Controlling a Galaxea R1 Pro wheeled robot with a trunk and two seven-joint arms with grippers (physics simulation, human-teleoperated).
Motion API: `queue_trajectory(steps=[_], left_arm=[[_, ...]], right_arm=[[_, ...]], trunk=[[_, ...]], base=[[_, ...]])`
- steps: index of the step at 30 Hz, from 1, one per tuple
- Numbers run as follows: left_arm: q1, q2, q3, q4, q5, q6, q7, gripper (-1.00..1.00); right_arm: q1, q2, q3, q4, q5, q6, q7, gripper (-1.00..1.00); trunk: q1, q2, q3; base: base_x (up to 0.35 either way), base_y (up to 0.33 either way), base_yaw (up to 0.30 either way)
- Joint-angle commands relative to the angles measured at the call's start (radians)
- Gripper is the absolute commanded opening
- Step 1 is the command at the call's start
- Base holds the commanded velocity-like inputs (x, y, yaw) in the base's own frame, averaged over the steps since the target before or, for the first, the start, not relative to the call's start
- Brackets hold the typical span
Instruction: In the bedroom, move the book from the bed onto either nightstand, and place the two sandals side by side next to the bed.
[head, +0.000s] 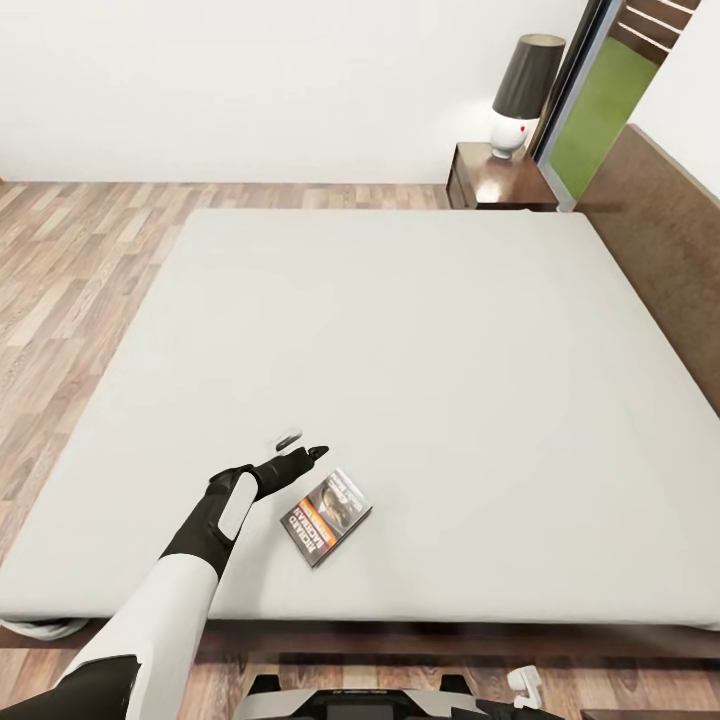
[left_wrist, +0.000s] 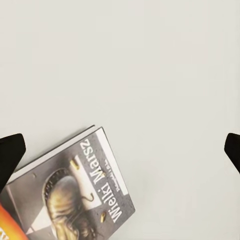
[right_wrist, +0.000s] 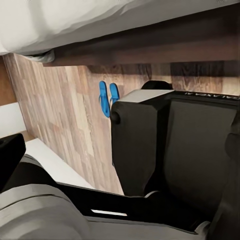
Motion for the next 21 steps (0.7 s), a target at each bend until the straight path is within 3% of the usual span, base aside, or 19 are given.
queue_trajectory(steps=[1,21], left_arm=[[0.0,-0.001,0.006,-0.001,0.004,0.009,-0.003,1.0],[0.0,-0.001,0.006,-0.001,0.004,0.009,-0.004,1.0]], right_arm=[[0.0,-0.002,0.004,-0.001,-0.011,0.009,0.0,1.0],[0.0,-0.002,0.005,-0.001,-0.011,0.009,-0.001,1.0]], trunk=[[0.004,-0.008,-0.004],[0.081,-0.148,-0.067]], base=[[0.0,0.0,0.0],[0.0,0.0,0.0]])
